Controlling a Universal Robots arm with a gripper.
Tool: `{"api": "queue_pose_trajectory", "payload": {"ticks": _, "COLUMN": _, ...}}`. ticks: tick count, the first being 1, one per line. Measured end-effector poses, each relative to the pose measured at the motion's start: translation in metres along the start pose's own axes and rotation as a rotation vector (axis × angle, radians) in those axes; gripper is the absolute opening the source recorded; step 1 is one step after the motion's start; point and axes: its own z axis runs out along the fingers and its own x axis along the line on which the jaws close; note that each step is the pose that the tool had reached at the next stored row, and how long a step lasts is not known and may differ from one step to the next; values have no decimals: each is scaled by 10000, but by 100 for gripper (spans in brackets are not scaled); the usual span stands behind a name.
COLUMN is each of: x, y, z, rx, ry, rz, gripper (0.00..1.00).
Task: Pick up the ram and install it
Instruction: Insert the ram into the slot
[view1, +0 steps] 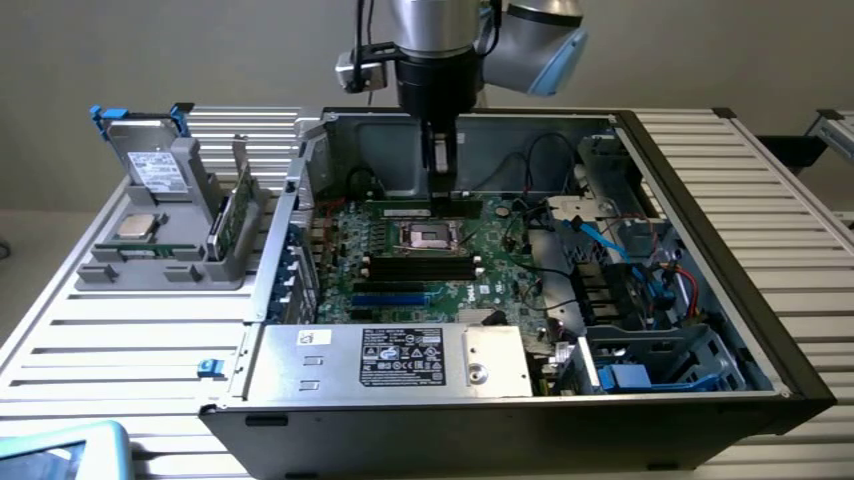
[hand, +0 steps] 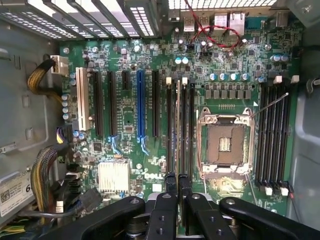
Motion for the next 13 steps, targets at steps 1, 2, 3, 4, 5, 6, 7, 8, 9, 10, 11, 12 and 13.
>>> {"api": "queue_pose_trajectory", "payload": {"ticks": 1, "x": -1, "y": -3, "z": 18, "rx": -2, "ry": 1, "rz": 13, "gripper": 14}}
{"api": "queue_pose_trajectory", "payload": {"ticks": 2, "x": -2, "y": -6, "z": 36, "rx": -2, "ry": 2, "rz": 27, "gripper": 14}}
{"api": "queue_pose_trajectory", "payload": {"ticks": 3, "x": -4, "y": -9, "z": 55, "rx": -3, "ry": 2, "rz": 39, "gripper": 14}}
{"api": "queue_pose_trajectory", "payload": {"ticks": 4, "x": -5, "y": -10, "z": 74, "rx": -4, "ry": 4, "rz": 49, "gripper": 14}}
{"api": "queue_pose_trajectory", "payload": {"ticks": 5, "x": -7, "y": -9, "z": 91, "rx": -5, "ry": 4, "rz": 53, "gripper": 14}}
{"api": "queue_pose_trajectory", "payload": {"ticks": 6, "x": -8, "y": -8, "z": 109, "rx": -4, "ry": 4, "rz": 54, "gripper": 14}}
{"api": "queue_pose_trajectory", "payload": {"ticks": 7, "x": -9, "y": -7, "z": 127, "rx": -4, "ry": 4, "rz": 56, "gripper": 14}}
{"api": "queue_pose_trajectory", "payload": {"ticks": 8, "x": -11, "y": -6, "z": 145, "rx": -4, "ry": 3, "rz": 55, "gripper": 14}}
{"api": "queue_pose_trajectory", "payload": {"ticks": 9, "x": -12, "y": -5, "z": 164, "rx": -4, "ry": 4, "rz": 54, "gripper": 14}}
{"api": "queue_pose_trajectory", "payload": {"ticks": 10, "x": -13, "y": -3, "z": 181, "rx": -5, "ry": 4, "rz": 55, "gripper": 14}}
{"api": "queue_pose_trajectory", "payload": {"ticks": 11, "x": -14, "y": -2, "z": 199, "rx": -5, "ry": 4, "rz": 55, "gripper": 14}}
{"api": "queue_pose_trajectory", "payload": {"ticks": 12, "x": -16, "y": -1, "z": 217, "rx": -4, "ry": 4, "rz": 55, "gripper": 14}}
{"api": "queue_pose_trajectory", "payload": {"ticks": 13, "x": -17, "y": 0, "z": 236, "rx": -4, "ry": 3, "rz": 55, "gripper": 14}}
